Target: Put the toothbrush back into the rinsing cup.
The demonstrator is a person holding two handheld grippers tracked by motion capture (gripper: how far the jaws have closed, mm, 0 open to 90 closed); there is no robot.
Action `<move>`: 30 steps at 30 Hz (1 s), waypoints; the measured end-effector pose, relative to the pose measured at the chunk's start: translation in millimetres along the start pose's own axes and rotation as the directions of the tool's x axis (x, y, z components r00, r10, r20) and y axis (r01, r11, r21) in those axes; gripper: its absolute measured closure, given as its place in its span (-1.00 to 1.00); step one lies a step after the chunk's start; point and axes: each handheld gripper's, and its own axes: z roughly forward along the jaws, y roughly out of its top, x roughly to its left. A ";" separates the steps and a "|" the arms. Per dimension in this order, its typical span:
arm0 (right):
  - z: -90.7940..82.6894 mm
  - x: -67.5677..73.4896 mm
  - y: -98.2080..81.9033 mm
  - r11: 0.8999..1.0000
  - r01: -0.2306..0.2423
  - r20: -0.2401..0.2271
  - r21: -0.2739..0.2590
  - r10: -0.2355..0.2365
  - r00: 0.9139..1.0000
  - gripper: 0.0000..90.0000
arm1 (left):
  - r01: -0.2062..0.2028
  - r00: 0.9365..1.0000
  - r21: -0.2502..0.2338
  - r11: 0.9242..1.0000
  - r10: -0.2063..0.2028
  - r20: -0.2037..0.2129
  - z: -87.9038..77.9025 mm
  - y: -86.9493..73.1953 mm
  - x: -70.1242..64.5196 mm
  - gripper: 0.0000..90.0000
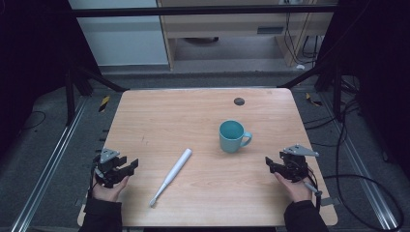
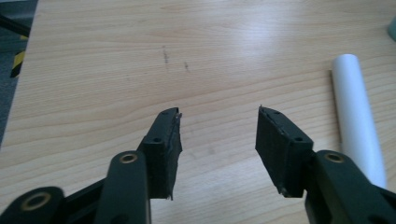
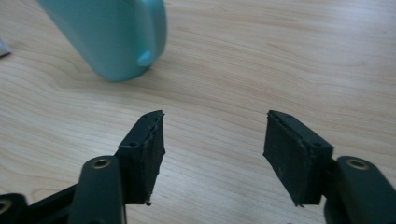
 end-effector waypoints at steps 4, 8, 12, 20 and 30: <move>-6.1 13.1 3.4 0.999 0.033 -0.032 -0.011 -0.033 0.999 0.03 | 0.002 0.999 0.005 1.000 -0.002 0.033 -1.0 -1.8 -7.1 0.34; -8.7 27.7 6.9 0.998 0.065 -0.081 -0.007 -0.066 0.995 0.23 | -0.012 0.996 0.017 1.000 0.011 0.091 -3.9 -5.4 -15.5 0.56; -5.8 48.9 11.4 0.993 0.118 -0.136 0.008 -0.115 0.984 0.44 | -0.035 0.992 0.029 0.999 0.031 0.124 -4.7 -7.6 -22.4 0.73; 8.5 89.1 25.8 0.984 0.181 -0.246 0.005 -0.174 0.953 0.80 | -0.069 0.982 0.038 0.997 0.061 0.176 -6.4 -9.6 -34.2 0.99; 38.1 127.3 50.3 0.979 0.203 -0.314 -0.019 -0.198 0.929 1.00 | -0.092 0.973 0.054 0.994 0.078 0.217 -6.9 -12.7 -44.0 1.00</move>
